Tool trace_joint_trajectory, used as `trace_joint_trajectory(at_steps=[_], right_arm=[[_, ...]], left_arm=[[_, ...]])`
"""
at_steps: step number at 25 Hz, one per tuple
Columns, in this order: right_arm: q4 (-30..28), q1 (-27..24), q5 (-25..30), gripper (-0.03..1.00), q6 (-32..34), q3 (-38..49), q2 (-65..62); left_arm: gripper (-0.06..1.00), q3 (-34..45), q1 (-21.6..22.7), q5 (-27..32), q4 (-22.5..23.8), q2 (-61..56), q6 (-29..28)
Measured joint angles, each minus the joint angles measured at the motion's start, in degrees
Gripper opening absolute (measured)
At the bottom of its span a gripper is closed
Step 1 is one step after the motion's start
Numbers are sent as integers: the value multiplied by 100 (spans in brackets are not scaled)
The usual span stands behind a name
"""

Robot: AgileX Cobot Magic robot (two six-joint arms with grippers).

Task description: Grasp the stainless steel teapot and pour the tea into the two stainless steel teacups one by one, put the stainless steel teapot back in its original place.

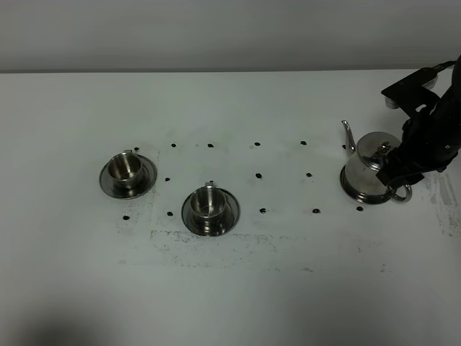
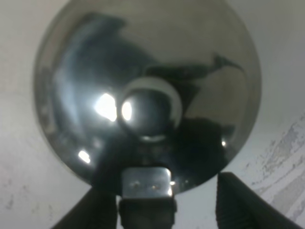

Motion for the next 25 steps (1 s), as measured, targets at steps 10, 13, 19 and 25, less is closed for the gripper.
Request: trace_joint_trajectory(at_steps=[10,13,19,25], right_arm=[[28,0,115,45,0,-18,69],[28,1,119,45,0,-29,173],[24,51,44,45,0,-40,193],[-12,51,45,45,5,-43,337]], left_arm=[[52,0,0,0,0,0,0],[52,0,0,4,0,0,0],[52,0,0,4,0,0,0],[52,0,0,4,0,0,0]])
